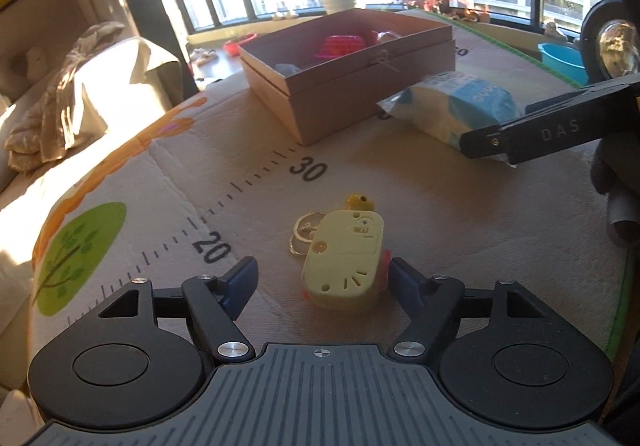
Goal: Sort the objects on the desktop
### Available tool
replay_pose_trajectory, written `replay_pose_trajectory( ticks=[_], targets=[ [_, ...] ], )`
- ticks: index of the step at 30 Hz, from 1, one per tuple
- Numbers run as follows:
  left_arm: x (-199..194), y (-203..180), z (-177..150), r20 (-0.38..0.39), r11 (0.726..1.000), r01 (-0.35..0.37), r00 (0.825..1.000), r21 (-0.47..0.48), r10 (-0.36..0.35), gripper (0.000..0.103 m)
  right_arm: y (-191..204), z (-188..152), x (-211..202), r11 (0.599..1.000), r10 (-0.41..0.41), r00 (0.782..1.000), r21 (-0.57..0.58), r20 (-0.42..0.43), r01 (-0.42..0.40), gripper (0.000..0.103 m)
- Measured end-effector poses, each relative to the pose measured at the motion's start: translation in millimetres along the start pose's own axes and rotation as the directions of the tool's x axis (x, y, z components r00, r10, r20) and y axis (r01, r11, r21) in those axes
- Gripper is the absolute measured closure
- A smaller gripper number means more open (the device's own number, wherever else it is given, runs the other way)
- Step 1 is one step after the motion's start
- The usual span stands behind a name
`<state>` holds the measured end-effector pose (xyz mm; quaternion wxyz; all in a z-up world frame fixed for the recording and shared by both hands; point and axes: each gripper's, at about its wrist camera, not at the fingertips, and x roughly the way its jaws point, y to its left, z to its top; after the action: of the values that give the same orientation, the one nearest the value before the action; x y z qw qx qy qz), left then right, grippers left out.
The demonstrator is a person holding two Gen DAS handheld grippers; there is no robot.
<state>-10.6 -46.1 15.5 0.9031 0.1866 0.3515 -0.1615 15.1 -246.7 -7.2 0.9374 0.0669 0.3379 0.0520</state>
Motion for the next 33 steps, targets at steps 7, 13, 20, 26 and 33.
replay_pose_trajectory(
  ticks=[7, 13, 20, 26, 33],
  targets=[
    [11.4, 25.7, 3.4, -0.020, 0.990, -0.129, 0.992, -0.059, 0.128, 0.020, 1.2, -0.5, 1.2, 1.000, -0.010, 1.000, -0.008, -0.001, 0.010, 0.000],
    [5.2, 38.2, -4.3, -0.045, 0.986, -0.063, 0.997, -0.153, 0.056, 0.017, 1.7, -0.1, 2.2, 1.000, -0.017, 1.000, -0.011, -0.006, 0.017, 0.000],
    [5.1, 39.7, 4.5, -0.052, 0.959, 0.085, 0.993, -0.272, -0.103, 0.012, -2.3, -0.1, 1.3, 1.000, -0.006, 1.000, 0.009, 0.000, 0.006, 0.000],
    [21.2, 41.5, 23.9, -0.060, 0.936, 0.078, 0.993, -0.342, -0.105, 0.013, 1.6, -0.3, 2.1, 1.000, -0.019, 1.000, -0.018, -0.005, 0.019, 0.000],
    [33.1, 43.7, 28.1, -0.086, 0.939, 0.032, 0.994, -0.342, -0.065, 0.032, 3.2, -1.0, 1.6, 1.000, -0.020, 1.000, -0.022, -0.004, 0.020, 0.000]
  ],
)
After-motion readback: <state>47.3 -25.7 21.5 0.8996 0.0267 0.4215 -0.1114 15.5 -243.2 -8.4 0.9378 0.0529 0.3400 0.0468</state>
